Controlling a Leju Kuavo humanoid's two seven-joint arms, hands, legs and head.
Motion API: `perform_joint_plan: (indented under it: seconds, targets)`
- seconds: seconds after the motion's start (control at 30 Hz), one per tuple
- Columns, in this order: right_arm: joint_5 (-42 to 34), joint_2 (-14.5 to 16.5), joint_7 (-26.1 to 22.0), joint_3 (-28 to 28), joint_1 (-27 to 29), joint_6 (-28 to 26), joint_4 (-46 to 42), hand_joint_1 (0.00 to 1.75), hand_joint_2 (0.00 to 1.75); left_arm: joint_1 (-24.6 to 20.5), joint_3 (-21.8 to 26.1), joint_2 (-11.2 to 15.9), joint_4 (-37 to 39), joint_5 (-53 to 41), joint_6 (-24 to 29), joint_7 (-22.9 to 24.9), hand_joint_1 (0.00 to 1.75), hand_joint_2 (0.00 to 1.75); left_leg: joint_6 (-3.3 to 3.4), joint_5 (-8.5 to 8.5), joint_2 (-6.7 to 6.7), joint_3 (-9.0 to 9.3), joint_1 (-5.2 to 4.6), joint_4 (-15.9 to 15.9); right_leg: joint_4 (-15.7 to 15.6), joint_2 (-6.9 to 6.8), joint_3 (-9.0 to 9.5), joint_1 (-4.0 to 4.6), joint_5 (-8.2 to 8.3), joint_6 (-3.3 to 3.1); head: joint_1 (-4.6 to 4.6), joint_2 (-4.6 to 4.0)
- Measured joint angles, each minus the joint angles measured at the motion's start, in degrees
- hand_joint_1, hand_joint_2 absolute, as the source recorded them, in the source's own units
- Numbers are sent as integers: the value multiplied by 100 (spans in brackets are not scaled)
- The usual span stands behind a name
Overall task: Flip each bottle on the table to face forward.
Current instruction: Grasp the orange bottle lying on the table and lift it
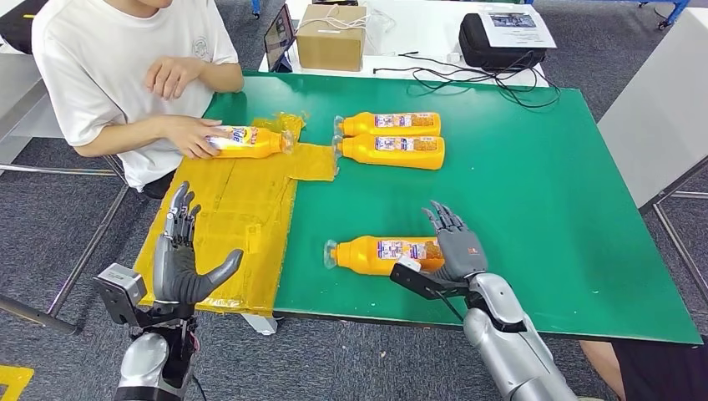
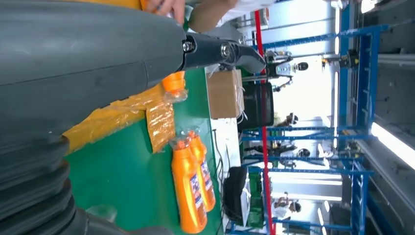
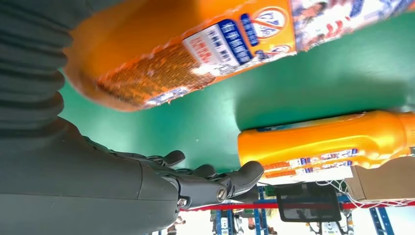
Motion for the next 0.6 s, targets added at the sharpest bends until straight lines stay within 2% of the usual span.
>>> perform_joint_plan:
  seconds: [0.17,0.43,0.6]
  targets:
    - [125,-104,158,3,-98,40,99,0,175,82,-25,-24,-62,-97,81,24,0,175,-1,0,0,-1,5,-1,1,0,0,3,-1,-1,0,0]
    - [362,-227,685,50,-178,585,153,0,175,147,-45,-93,-121,-320,420,166,0,175,0,0,-2,-5,0,-1,1,-2,0,-1,0,0,1,0]
    - [154,-164,612,100,-424,809,459,0,175,114,-144,-127,-135,-303,506,173,0,175,0,0,-1,-3,1,-1,1,-1,0,0,0,0,1,0]
